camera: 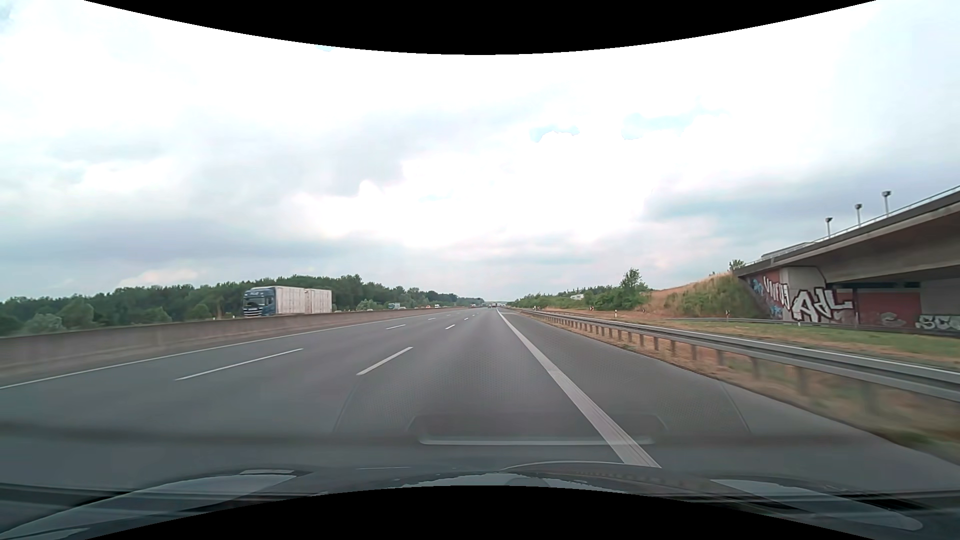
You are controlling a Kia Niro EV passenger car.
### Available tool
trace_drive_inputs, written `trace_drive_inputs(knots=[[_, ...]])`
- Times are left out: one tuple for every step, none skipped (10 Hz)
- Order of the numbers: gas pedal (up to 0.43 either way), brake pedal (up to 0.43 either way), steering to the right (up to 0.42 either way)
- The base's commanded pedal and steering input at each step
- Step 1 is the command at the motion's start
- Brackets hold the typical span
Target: Follow the waypoints while adhering to traffic rules and regulations
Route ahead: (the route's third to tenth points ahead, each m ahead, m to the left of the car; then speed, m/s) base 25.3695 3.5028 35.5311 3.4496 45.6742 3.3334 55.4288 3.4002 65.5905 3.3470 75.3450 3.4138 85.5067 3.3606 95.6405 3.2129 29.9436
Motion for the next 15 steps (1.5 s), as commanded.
trace_drive_inputs(knots=[[0.248,0.0,-0.001],[0.248,0.0,-0.001],[0.248,0.0,-0.001],[0.248,0.0,-0.001],[0.248,0.0,-0.001],[0.248,0.0,-0.001],[0.248,0.0,-0.001],[0.248,0.0,-0.001],[0.248,0.0,-0.001],[0.248,0.0,-0.001],[0.248,0.0,-0.001],[0.248,0.0,-0.001],[0.248,0.0,-0.001],[0.248,0.0,-0.001],[0.248,0.0,-0.001]])
